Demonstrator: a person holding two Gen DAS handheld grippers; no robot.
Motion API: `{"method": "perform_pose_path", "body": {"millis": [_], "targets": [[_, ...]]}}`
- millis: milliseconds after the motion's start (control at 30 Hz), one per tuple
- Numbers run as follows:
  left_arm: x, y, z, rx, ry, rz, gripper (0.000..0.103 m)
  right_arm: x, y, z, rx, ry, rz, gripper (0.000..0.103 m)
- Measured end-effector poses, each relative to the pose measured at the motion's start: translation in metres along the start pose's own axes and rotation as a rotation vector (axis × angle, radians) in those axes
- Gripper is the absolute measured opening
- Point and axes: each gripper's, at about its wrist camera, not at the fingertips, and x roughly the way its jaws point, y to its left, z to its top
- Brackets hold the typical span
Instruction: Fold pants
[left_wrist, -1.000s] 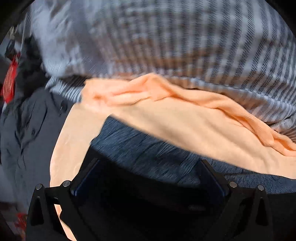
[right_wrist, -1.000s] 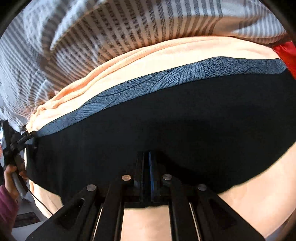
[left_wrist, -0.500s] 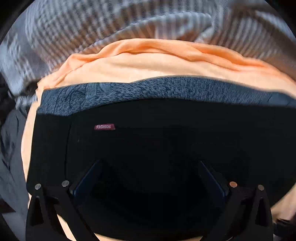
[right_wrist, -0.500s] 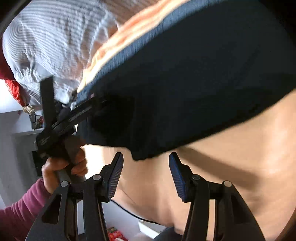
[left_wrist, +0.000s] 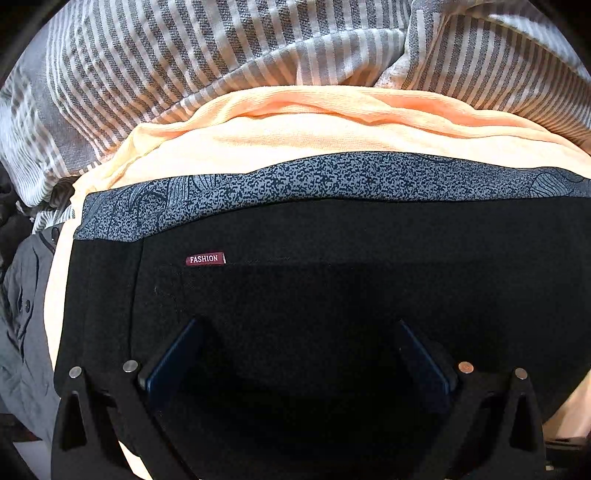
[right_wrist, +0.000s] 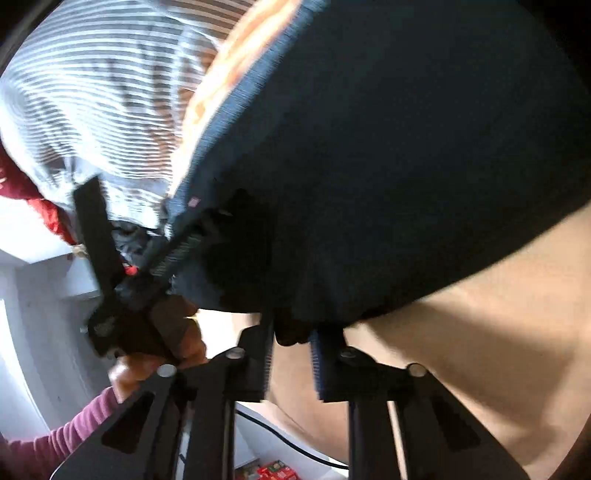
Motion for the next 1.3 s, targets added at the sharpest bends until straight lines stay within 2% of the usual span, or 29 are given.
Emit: {"method": "perform_pose_path", "body": {"millis": [167, 367, 400, 567, 667, 800, 867, 933, 967, 1000, 1100, 1300], "targets": [[0.004, 0.006, -0.001, 0.005, -0.002, 0.001, 0.103, -0.018, 0.026, -0.006, -0.129, -0.012, -0.014, 0.006], [0.005, 0.005, -0.003, 0.009, -0.024, 0.005, 0.103, 0.012, 0.004, -0.014, -0.112, 0.051, -0.097, 0.004], [0.006, 0.006, -0.004, 0.009, -0.03, 0.006, 0.103, 0.014, -0.001, -0.017, -0.091, 0.061, -0.093, 0.0], [0.003, 0.005, -0.002, 0.003, -0.004, 0.016, 0.103, 0.001, 0.001, -0.023, -0.089, 0.082, -0.115, 0.003], [-0.008, -0.001, -0.004, 0.009, 0.018, 0.0, 0.103, -0.028, 0.015, -0.012, -0.158, 0.02, -0.208, 0.003], [-0.031, -0.025, -0.016, 0.077, -0.011, -0.031, 0.103, -0.055, 0.029, 0.015, -0.225, -0.085, -0.323, 0.003], [-0.028, -0.04, -0.024, 0.122, 0.008, -0.015, 0.103, -0.059, 0.029, 0.029, -0.238, -0.117, -0.393, 0.003], [-0.014, -0.053, -0.036, 0.157, 0.062, 0.023, 0.103, -0.056, 0.018, 0.04, -0.205, -0.116, -0.439, 0.003], [-0.011, -0.056, -0.042, 0.168, 0.055, 0.041, 0.103, -0.052, 0.01, 0.042, -0.186, -0.104, -0.45, 0.0], [-0.014, -0.057, -0.046, 0.175, 0.012, 0.05, 0.103, -0.052, 0.002, 0.041, -0.172, -0.111, -0.424, 0.0], [-0.015, -0.054, -0.048, 0.169, 0.005, 0.036, 0.103, -0.057, -0.009, 0.036, -0.12, -0.147, -0.35, 0.0], [-0.017, -0.054, -0.05, 0.174, 0.006, 0.037, 0.103, -0.065, -0.011, 0.03, -0.081, -0.124, -0.333, 0.001]]}}
